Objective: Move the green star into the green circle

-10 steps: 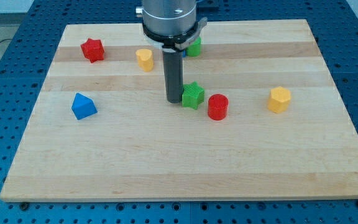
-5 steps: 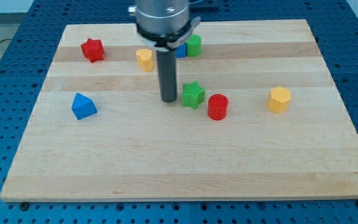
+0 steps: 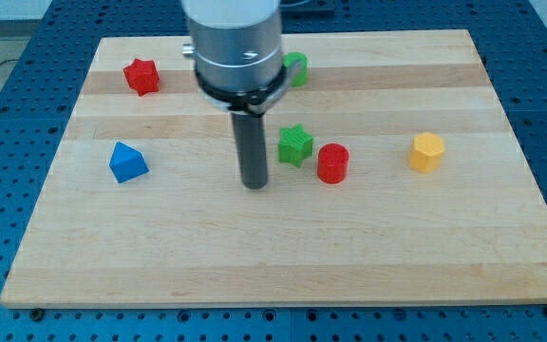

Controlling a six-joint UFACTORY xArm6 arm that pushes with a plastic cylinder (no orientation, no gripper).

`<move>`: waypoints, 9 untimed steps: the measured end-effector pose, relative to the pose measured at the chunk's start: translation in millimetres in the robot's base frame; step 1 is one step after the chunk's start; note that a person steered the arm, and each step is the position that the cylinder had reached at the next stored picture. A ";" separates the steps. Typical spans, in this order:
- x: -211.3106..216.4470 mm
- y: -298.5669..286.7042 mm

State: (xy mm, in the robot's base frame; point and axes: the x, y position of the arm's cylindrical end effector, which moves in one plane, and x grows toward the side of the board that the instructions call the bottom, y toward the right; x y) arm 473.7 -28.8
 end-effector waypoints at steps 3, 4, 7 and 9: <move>-98.4 84.3; -99.6 88.0; -119.2 127.4; -141.1 174.4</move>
State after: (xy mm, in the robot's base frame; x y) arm 332.6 145.6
